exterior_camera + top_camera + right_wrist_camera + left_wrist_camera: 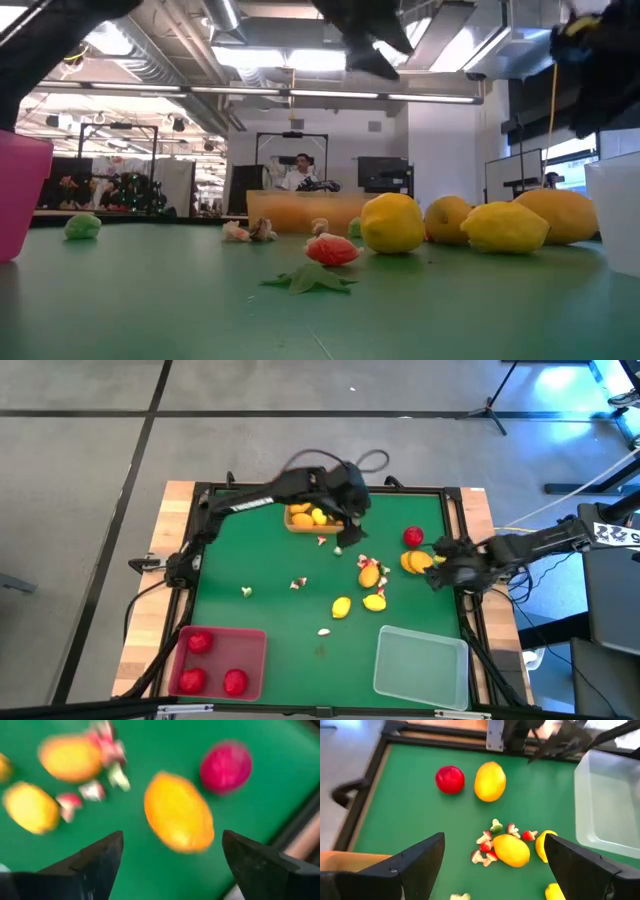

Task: Sort produce into baskets
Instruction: Put the mango into the orange bin

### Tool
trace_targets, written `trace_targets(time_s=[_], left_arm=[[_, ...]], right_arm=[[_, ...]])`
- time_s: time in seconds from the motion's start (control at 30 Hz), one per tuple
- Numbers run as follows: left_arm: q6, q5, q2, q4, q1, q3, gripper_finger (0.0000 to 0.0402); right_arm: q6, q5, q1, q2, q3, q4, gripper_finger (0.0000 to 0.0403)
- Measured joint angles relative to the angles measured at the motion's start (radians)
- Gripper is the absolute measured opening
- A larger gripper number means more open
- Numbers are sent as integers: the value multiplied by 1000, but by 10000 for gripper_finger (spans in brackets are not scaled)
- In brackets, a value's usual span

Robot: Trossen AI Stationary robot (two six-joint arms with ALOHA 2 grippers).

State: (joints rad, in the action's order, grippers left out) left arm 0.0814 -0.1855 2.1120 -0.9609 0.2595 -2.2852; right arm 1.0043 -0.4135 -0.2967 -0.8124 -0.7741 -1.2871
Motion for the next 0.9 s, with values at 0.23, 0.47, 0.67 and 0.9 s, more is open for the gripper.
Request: trace_targets(time_s=[0.23,0.47,0.67,0.9], left_arm=[[1,2,-127,-96,36,0,338],[52,2,-187,-190,44,0,338],[57,2,-208,-252,44,0,338],[53,3,-217,-313,43,1,338]], right_arm=[[-102,107,99,-128,0,29,337],[-342,171,200,-184,-2,36,337],[-571,303,300,-265,-2,93,337],[-723,266,370,-335,-2,123,362]])
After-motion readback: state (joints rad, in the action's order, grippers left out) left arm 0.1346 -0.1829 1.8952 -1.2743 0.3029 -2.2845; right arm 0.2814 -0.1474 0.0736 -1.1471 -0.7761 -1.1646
